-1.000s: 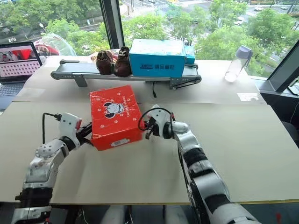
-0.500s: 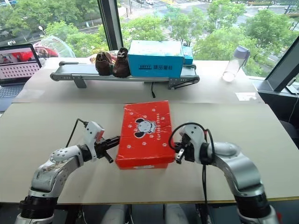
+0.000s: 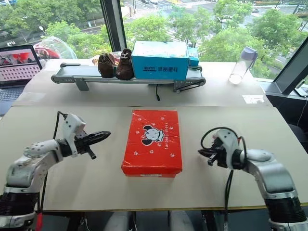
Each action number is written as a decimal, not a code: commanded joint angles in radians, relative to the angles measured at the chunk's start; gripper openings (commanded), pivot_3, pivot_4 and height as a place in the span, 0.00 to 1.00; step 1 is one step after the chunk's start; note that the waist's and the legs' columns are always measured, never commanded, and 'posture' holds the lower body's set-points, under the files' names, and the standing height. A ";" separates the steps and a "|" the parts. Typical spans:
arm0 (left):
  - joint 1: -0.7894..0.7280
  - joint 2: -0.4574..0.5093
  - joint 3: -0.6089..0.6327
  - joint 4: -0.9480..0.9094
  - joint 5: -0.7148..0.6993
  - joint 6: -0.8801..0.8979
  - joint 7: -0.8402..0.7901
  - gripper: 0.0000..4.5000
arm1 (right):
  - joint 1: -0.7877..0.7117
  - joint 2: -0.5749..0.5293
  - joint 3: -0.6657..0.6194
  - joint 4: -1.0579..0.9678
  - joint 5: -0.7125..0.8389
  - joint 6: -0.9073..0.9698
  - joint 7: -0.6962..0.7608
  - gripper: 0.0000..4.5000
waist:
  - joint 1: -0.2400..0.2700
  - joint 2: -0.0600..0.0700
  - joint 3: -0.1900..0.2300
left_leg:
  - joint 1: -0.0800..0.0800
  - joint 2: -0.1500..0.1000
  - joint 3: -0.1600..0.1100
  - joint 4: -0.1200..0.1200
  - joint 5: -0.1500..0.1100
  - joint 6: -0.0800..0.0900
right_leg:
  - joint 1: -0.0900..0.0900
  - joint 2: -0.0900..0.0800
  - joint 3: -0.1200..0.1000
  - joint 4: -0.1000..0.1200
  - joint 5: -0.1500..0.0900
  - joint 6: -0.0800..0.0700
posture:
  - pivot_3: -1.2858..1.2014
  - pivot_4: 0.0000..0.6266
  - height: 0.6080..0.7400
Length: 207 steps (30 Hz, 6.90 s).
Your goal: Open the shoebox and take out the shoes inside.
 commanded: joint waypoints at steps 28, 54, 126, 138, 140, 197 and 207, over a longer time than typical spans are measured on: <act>-0.049 0.594 0.253 -0.275 -0.394 0.295 -0.323 1.00 | -0.103 -0.060 0.123 0.109 -0.022 -0.199 0.138 0.60 | -0.003 -0.001 0.002 | -0.001 0.002 0.002 -0.001 0.000 0.000 | -0.003 0.000 0.000 0.000 -0.001 -0.001 | 0.52 0.24 1.00; -0.032 0.769 0.392 -0.351 -0.372 0.442 -0.357 1.00 | -0.722 0.349 0.326 0.244 0.095 -0.140 0.341 0.01 | -0.028 -0.001 0.006 | 0.000 0.002 0.002 -0.001 0.000 0.000 | -0.003 0.001 0.000 0.003 -0.001 -0.002 | 0.52 0.24 1.00; -0.106 0.644 0.093 -0.339 -0.235 0.305 -0.235 1.00 | -0.838 0.515 0.208 0.430 -0.027 0.579 -0.375 0.88 | -0.024 -0.005 0.008 | -0.007 0.002 0.001 0.000 0.000 0.000 | -0.015 0.003 0.001 0.017 -0.005 -0.007 | 0.52 0.24 1.00; -0.155 0.637 0.048 -0.326 -0.244 0.302 -0.221 1.00 | -0.840 0.505 0.204 0.381 -0.040 0.562 -0.402 0.11 | -0.024 -0.005 0.008 | -0.007 0.002 0.001 0.000 0.000 0.000 | -0.015 0.003 0.001 0.017 -0.005 -0.007 | 0.52 0.24 1.00; -0.163 0.637 0.038 -0.321 -0.242 0.298 -0.224 1.00 | -0.860 0.505 0.169 0.350 -0.023 0.601 -0.416 0.11 | -0.024 -0.004 0.008 | -0.007 0.002 0.001 0.000 0.000 0.000 | -0.016 0.003 0.001 0.017 -0.005 -0.007 | 0.52 0.24 1.00; -0.278 0.641 -0.071 -0.203 -0.109 0.241 -0.328 1.00 | -0.891 0.512 0.053 0.455 0.099 0.547 -0.174 0.99 | -0.024 0.012 0.019 | -0.011 0.000 -0.001 0.003 0.001 0.002 | -0.015 0.003 0.002 0.018 0.000 -0.007 | 0.52 0.24 1.00; -0.204 0.645 0.007 -0.255 -0.128 0.278 -0.296 1.00 | -0.904 0.565 0.139 0.658 0.065 0.476 -0.166 0.99 | -0.019 0.010 0.018 | -0.016 0.000 -0.001 0.007 0.001 0.001 | -0.018 0.002 0.002 0.017 0.001 -0.006 | 0.52 0.24 1.00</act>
